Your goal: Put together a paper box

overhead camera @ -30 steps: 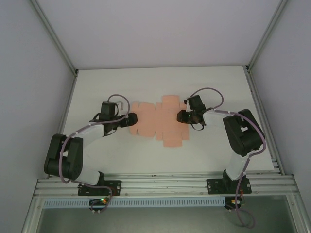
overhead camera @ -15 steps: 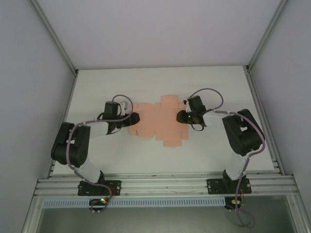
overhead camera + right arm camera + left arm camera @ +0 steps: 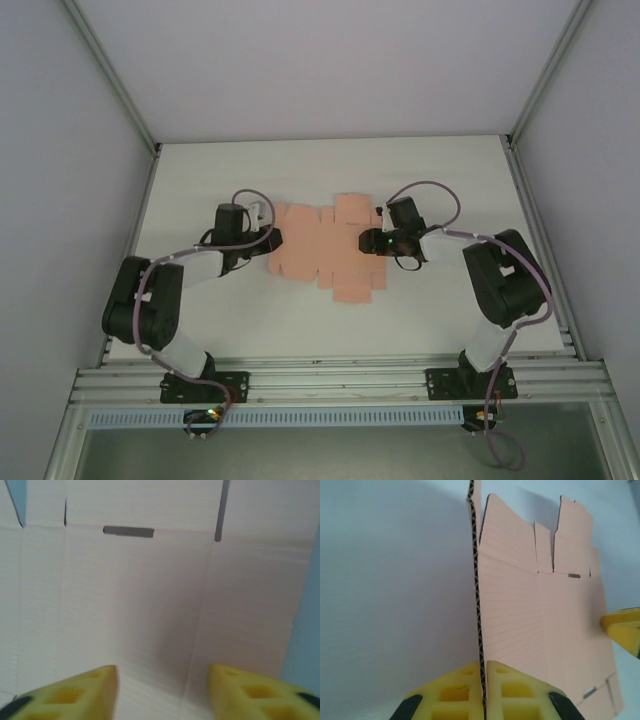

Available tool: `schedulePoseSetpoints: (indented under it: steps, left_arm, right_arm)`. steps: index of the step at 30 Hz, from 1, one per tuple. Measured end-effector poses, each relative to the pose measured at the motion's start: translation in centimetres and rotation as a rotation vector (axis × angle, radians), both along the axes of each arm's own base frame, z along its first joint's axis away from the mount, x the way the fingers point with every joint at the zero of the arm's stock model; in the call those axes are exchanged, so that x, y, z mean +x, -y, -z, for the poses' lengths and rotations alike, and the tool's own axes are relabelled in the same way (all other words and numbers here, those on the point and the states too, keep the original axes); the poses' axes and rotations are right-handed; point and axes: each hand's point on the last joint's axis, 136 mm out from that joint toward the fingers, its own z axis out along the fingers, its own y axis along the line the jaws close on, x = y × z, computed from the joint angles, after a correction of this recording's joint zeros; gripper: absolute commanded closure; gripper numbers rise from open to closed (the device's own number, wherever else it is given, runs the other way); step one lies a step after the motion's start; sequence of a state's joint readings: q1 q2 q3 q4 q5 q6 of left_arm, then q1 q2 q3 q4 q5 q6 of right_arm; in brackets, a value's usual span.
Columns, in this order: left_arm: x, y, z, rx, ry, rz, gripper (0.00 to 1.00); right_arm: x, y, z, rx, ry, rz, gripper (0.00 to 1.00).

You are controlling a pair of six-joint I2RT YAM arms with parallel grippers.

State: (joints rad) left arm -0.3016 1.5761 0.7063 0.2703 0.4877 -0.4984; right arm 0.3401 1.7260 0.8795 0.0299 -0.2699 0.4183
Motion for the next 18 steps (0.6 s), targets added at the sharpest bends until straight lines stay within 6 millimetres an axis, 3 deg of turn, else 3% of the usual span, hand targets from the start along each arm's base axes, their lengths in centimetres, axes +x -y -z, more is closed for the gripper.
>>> schedulePoseSetpoints:
  steps: [1,2,3,7,10,18]
  left_arm:
    - [-0.1,0.1,-1.3,-0.015,0.028,0.007,1.00]
    - [-0.2,0.2,-2.5,-0.030,0.057,0.011,1.00]
    - [-0.3,0.3,-3.9,-0.048,0.088,0.015,1.00]
    - [-1.4,0.6,-8.7,-0.133,0.174,0.033,1.00]
    - [-2.4,0.8,-11.6,-0.190,0.214,0.050,1.00]
    - [-6.2,0.5,-19.4,-0.326,0.352,0.080,1.00]
  right_arm:
    - [-0.3,0.2,-0.8,0.003,0.012,0.000,0.29]
    - [-0.6,0.5,-2.0,0.009,0.033,0.002,0.11]
    - [-0.8,0.8,-3.1,0.015,0.056,0.006,0.00]
    - [-1.9,2.1,-8.5,0.079,0.186,0.031,0.00]
    - [-2.9,2.9,-10.9,0.153,0.241,0.023,0.00]
    - [-4.5,3.7,-11.3,0.337,0.229,-0.019,0.04]
